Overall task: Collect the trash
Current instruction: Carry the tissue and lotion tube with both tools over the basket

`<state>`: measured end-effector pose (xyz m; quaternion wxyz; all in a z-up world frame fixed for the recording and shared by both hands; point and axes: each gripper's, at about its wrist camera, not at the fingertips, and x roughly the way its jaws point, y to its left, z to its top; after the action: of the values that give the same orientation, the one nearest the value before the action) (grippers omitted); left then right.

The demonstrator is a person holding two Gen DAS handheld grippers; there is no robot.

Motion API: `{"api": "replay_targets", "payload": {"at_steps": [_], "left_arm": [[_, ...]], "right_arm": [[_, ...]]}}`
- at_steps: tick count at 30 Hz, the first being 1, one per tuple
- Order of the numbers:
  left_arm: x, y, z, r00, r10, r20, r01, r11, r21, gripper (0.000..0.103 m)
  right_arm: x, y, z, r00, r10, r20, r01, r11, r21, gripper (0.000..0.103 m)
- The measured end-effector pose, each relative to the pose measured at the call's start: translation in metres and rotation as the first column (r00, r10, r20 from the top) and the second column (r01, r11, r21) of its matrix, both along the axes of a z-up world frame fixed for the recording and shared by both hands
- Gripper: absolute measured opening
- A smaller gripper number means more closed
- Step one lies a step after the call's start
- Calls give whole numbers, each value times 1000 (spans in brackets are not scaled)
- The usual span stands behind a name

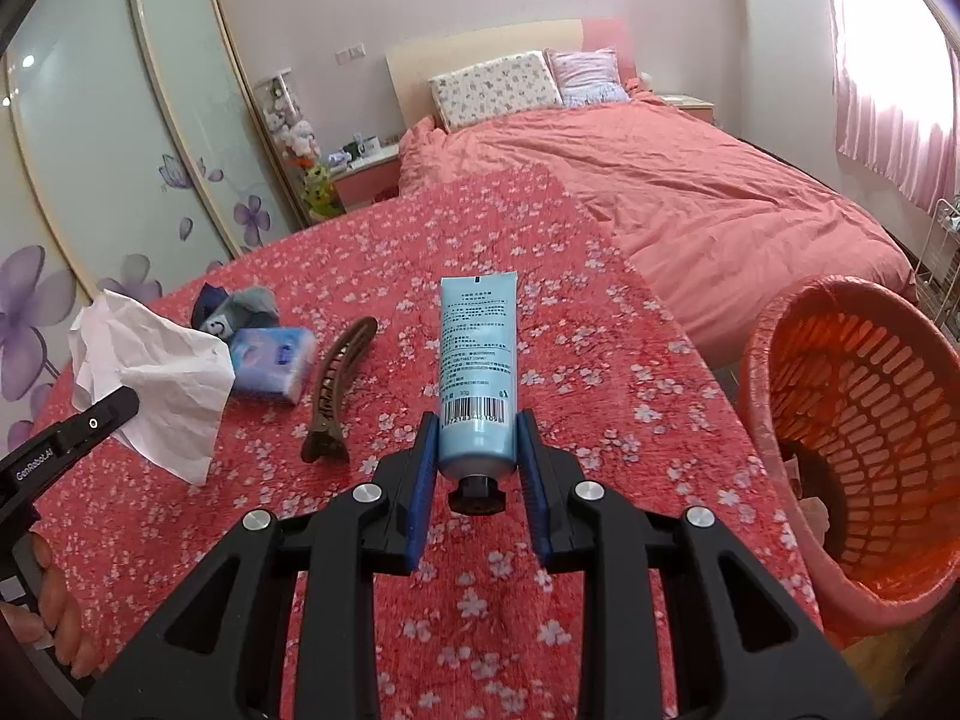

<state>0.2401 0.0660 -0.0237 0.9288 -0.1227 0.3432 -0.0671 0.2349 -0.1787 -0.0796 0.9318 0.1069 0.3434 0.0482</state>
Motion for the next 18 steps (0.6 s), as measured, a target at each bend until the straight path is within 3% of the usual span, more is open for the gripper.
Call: {"api": "replay_targets", "payload": {"at_steps": [8, 18], "left_arm": [[-12, -20, 21, 998, -50, 42, 51, 998, -21, 4], [-21, -80, 49, 982, -166, 86, 172, 983, -66, 4]], "right_arm": [[-17, -10, 21, 997, -17, 76, 17, 1000, 3, 26], [-51, -48, 48, 975, -102, 195, 98, 995, 31, 26]]}}
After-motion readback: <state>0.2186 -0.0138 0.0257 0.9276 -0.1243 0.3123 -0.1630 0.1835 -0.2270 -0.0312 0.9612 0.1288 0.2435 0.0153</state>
